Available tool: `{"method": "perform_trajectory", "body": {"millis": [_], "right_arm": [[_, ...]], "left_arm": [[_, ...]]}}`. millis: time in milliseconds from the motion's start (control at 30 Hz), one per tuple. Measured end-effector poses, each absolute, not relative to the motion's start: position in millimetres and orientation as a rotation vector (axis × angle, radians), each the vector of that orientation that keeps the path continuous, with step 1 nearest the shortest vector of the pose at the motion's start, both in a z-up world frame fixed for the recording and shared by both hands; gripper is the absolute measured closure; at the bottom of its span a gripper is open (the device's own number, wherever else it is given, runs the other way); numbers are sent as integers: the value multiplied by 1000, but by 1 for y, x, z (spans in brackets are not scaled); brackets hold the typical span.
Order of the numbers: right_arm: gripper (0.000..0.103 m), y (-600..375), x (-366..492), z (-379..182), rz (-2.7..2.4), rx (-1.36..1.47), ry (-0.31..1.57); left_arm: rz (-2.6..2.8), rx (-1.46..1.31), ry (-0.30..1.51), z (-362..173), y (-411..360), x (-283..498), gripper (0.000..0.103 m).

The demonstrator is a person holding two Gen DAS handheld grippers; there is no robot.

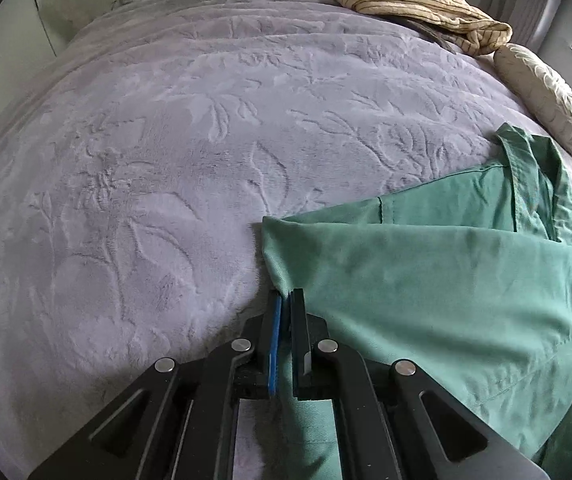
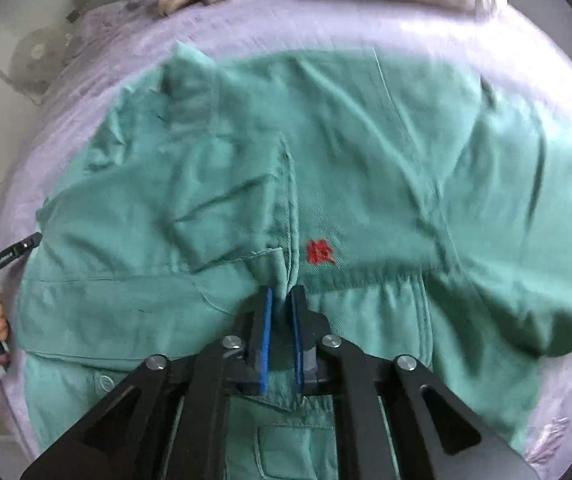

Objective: Fold large clothes

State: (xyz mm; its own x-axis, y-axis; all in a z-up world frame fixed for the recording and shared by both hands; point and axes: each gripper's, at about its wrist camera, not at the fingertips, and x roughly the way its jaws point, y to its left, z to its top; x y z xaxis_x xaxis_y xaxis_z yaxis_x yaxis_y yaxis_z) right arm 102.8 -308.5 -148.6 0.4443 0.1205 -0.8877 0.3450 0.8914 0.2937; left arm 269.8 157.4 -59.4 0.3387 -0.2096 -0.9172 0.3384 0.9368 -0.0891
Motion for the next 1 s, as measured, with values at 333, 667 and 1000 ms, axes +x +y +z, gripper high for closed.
{"method": "perform_trajectory", "body": {"millis": [333, 667, 1000], "right_arm": [[87, -323, 58, -108, -94, 587, 1045], [96, -308, 87, -155, -75, 642, 1066], [91, -343, 30, -145, -111, 806, 1052]], "left_arm": [[-488, 162, 1175, 4, 186, 199, 99], [-440, 121, 1264, -51, 197, 146, 99], [-404, 129, 1304, -12, 176, 125, 99]]}}
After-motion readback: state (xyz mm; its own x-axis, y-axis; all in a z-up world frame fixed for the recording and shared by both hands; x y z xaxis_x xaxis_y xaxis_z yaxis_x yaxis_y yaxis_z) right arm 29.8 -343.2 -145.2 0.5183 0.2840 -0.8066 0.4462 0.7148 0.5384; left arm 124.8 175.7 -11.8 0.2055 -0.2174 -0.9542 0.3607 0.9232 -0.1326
